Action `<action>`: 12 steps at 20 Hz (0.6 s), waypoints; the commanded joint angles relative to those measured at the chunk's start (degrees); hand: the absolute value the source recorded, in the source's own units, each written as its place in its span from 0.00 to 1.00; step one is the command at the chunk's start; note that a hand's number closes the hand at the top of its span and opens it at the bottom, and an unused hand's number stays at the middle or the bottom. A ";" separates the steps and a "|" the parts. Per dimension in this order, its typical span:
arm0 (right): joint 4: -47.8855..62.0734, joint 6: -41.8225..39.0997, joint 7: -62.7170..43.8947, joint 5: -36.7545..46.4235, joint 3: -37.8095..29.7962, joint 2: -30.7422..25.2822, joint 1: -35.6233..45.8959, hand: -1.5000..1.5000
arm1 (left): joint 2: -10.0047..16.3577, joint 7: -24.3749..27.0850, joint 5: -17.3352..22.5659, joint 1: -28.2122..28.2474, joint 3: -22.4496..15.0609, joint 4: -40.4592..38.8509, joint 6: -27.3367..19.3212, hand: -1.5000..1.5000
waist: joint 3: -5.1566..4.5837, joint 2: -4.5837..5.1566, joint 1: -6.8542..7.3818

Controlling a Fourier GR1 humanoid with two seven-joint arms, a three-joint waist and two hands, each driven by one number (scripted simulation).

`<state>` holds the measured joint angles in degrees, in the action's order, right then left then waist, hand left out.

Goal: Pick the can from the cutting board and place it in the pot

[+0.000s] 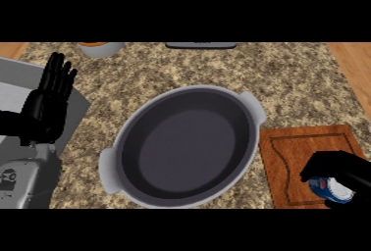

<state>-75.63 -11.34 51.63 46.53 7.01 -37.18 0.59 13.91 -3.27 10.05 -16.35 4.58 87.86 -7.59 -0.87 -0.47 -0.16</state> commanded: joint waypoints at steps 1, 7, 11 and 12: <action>0.25 2.99 2.41 2.39 1.90 3.08 -0.78 1.00 | -0.39 2.80 0.56 2.70 0.55 -0.47 2.08 0.50 | 0.87 0.46 0.19; -1.52 5.00 4.52 2.87 -0.16 2.65 -4.46 1.00 | -1.83 2.25 -2.83 0.23 -0.99 -1.76 -0.23 0.50 | 0.86 0.45 -0.31; -9.06 3.91 0.23 0.70 -5.50 1.76 -3.82 1.00 | -1.11 -2.23 -0.76 0.94 0.13 2.14 0.38 0.50 | 0.85 0.34 -0.29; -7.15 7.31 -0.36 1.75 -5.43 4.49 -4.75 1.00 | -1.75 -0.07 -2.23 0.93 -0.49 1.30 -0.11 0.50 | 0.86 0.40 -0.26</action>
<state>-81.06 -6.93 52.82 48.33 4.11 -34.28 -2.63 12.65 -3.65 8.81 -15.04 4.35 89.55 -7.31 -0.52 -0.36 -0.27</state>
